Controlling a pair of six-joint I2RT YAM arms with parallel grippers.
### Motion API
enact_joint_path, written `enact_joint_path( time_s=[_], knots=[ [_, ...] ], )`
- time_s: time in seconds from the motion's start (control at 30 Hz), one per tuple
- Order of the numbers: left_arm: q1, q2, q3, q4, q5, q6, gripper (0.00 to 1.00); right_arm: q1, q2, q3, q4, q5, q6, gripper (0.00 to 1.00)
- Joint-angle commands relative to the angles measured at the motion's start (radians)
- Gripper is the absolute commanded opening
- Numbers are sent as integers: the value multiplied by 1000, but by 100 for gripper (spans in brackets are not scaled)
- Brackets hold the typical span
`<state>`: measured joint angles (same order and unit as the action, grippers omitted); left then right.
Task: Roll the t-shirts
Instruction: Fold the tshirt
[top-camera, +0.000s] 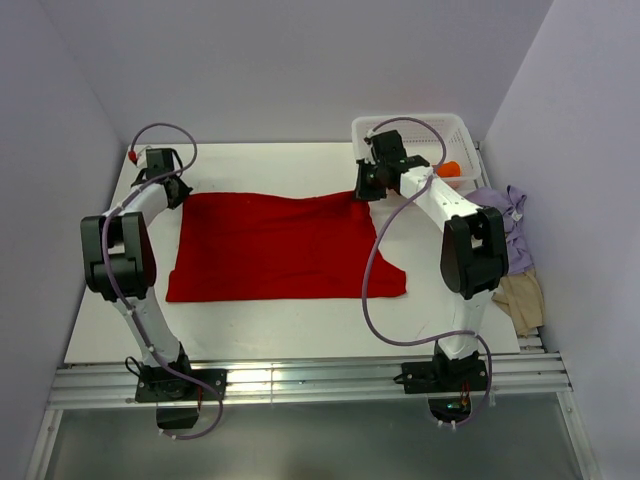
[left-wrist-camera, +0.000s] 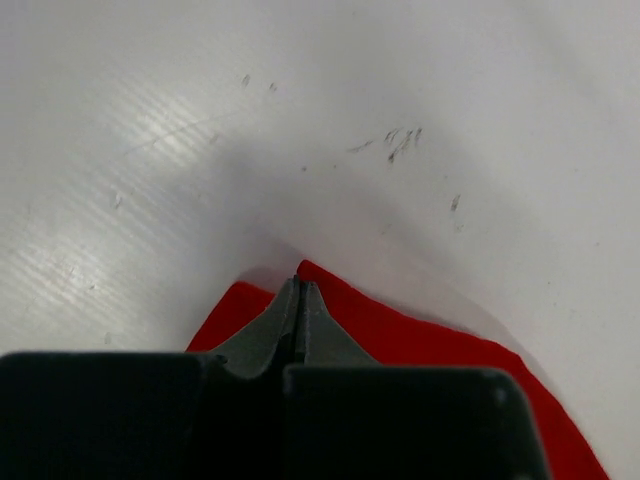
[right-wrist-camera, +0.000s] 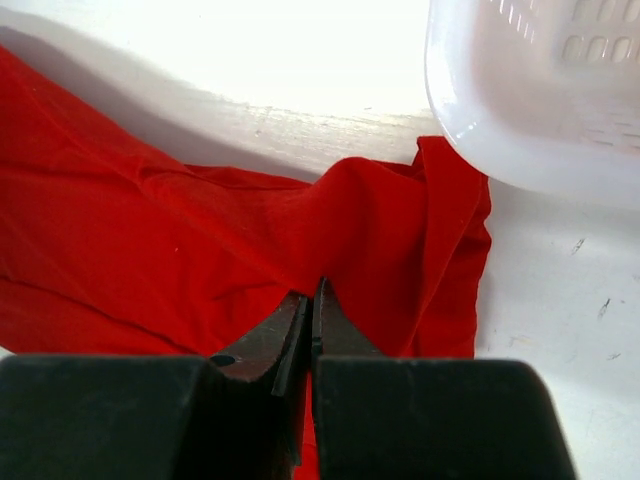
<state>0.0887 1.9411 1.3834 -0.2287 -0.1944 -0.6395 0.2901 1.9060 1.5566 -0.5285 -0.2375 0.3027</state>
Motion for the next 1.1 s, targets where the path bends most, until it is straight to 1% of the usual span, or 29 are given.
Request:
enact_joint_path(
  time_s=[0.0,0.13,0.33,0.6,1.07],
  knots=[
    [19,-91,-55,58,24,-29,0,-14,-47,-15,33,-8,15,0],
    [45,-151,-121,81,38,-48,0,-14,-44,-26,38,-20,19,0],
    [83,-195,-171,100,76,-75,0,-14,-59,-49,38,-25,16,0],
    [85,-251,-227,135,110,-84,0,-12,-99,-99,50,-31,18,0],
    [85,-347,-343,155,108,-80,0,-12,-180,-222,85,-34,26,0]
  ],
)
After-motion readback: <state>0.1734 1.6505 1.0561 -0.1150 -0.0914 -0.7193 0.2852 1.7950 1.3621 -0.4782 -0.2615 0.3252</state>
